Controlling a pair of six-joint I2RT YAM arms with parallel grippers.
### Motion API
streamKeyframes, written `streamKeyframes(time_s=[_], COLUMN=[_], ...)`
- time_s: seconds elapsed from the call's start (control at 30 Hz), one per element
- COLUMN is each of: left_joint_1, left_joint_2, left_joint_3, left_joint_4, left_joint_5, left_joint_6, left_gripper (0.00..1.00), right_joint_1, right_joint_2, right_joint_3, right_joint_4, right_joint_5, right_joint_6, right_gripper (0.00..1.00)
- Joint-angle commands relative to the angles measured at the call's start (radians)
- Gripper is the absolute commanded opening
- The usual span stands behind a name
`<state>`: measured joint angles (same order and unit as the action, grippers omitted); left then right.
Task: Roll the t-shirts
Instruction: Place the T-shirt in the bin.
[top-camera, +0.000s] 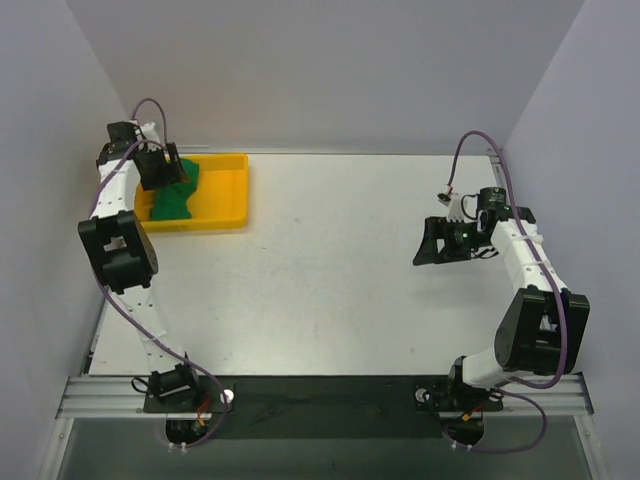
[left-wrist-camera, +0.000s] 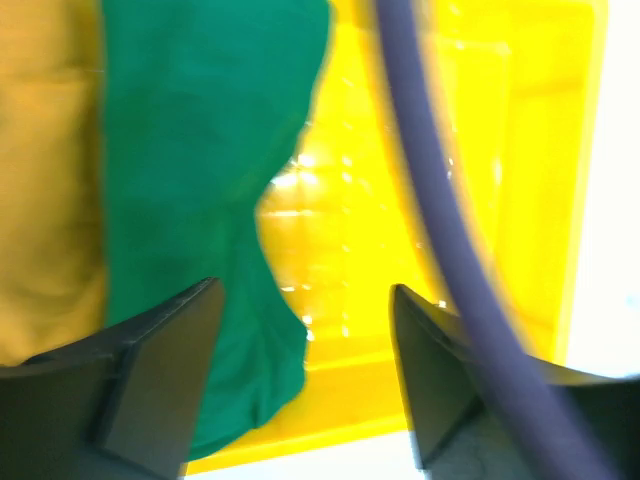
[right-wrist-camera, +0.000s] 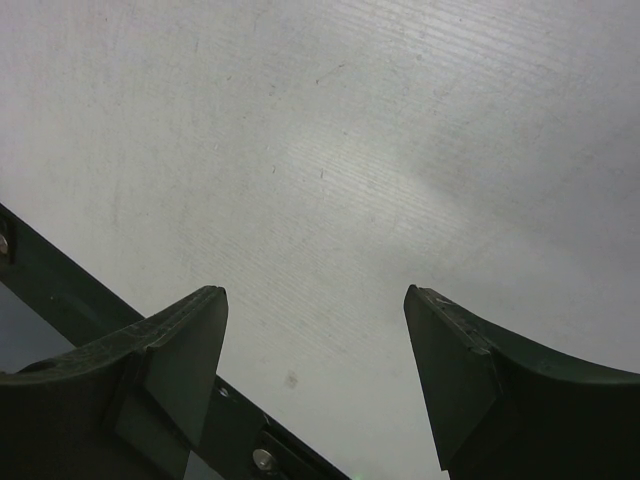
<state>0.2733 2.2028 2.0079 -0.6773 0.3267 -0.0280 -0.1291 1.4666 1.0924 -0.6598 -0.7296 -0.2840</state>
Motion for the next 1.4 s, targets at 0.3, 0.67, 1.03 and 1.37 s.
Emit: streamKeyframes(time_s=[0.3, 0.67, 1.03, 1.37], left_joint_1=[-0.069, -0.048, -0.078, -0.149], left_joint_2=[0.119, 0.123, 0.258, 0.348], left_joint_3=[-0.003, 0.000, 0.385, 0.426], left_joint_4=[-0.122, -0.185, -0.336, -0.087], left_joint_5=[0.011, -0.259, 0.109, -0.116], left_joint_6=[0.085, 0.155, 0.266, 0.142], left_gripper=[0.00, 0.00, 0.00, 0.21], right_joint_1=[-0.018, -0.021, -0.021, -0.023], right_joint_2=[-0.051, -0.034, -0.012, -0.022], right_joint_3=[-0.043, -0.049, -0.019, -0.023], right_joint_4=[-0.011, 0.003, 0.005, 0.002], right_joint_5=[-0.017, -0.021, -0.013, 0.010], right_joint_6=[0.016, 0.014, 0.016, 0.017], right_gripper=[0.73, 0.73, 0.73, 0.73])
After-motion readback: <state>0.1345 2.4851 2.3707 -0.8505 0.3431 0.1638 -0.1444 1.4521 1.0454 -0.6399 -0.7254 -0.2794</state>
